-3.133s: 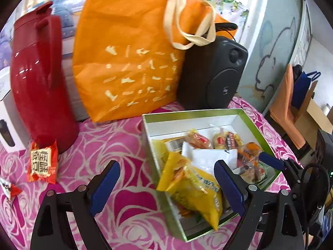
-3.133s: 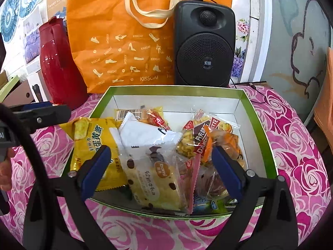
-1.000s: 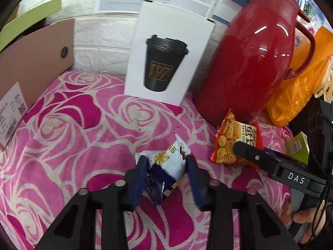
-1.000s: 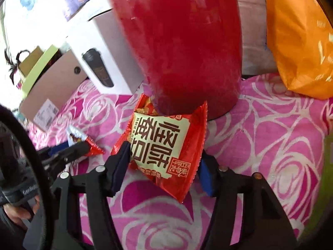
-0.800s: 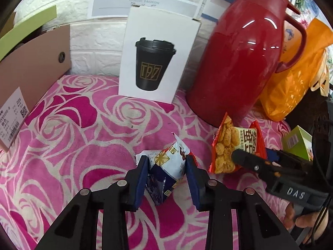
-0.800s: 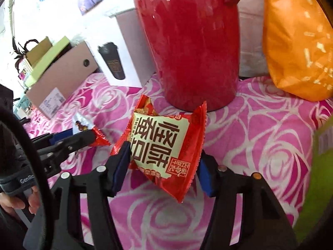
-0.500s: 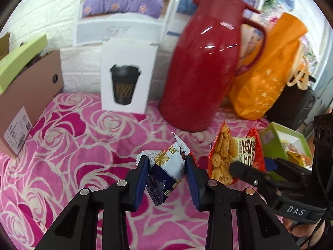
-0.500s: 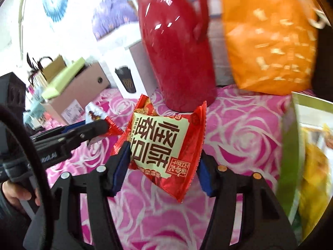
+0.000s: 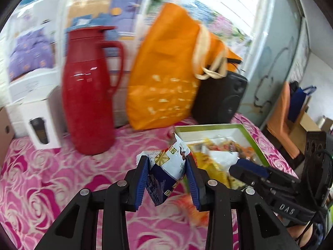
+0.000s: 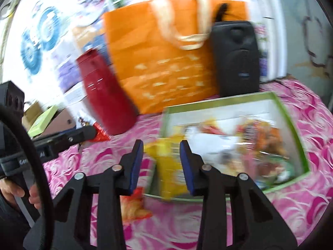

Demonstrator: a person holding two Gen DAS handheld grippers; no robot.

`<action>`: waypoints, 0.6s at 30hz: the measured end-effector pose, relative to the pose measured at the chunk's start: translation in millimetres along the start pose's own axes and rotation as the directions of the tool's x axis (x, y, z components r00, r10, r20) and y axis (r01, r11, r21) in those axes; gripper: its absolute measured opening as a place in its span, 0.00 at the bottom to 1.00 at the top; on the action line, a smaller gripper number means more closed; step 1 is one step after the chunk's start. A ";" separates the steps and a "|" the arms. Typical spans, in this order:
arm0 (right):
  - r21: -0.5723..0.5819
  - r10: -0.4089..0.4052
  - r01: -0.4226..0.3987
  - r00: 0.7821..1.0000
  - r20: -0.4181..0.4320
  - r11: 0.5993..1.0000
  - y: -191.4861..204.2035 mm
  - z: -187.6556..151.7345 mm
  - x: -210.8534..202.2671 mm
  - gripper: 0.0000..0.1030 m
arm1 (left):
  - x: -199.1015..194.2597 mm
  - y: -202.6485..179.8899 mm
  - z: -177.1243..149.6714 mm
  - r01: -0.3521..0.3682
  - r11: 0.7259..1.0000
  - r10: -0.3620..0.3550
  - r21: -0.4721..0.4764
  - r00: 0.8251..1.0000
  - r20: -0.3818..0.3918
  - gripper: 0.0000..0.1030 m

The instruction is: Organize snacks

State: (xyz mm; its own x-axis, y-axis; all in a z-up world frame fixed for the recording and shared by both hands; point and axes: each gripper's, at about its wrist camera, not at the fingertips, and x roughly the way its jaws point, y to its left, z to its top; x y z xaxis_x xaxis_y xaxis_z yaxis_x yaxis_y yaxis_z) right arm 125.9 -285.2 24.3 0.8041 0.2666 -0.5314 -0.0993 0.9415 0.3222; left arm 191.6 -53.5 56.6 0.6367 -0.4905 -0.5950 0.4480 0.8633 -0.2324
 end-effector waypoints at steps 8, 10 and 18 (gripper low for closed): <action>-0.031 0.135 -0.139 0.986 -0.101 0.990 3.6 -40.2 -11.1 0.72 | 27.1 -44.2 -1.5 0.051 0.998 -0.049 0.034 0.998 -0.049 0.35; -0.043 0.200 -0.209 0.968 -0.152 0.977 19.4 -59.7 -3.3 0.80 | 21.4 -38.5 -4.1 0.036 0.999 -0.035 0.022 0.998 -0.046 0.35; -0.183 0.121 -0.190 0.935 -0.333 0.965 75.1 -108.1 65.0 0.81 | 7.9 -9.1 -20.6 -0.028 0.999 0.027 -0.020 0.997 -0.066 0.35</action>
State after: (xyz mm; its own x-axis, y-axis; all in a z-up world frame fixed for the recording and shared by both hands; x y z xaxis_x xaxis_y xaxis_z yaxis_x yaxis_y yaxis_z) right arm 107.4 -174.9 -70.7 0.5450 0.4320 -0.7185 -0.3557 0.8952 0.2685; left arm 179.6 -62.7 38.3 0.6055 -0.4580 -0.6508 0.4169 0.8792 -0.2309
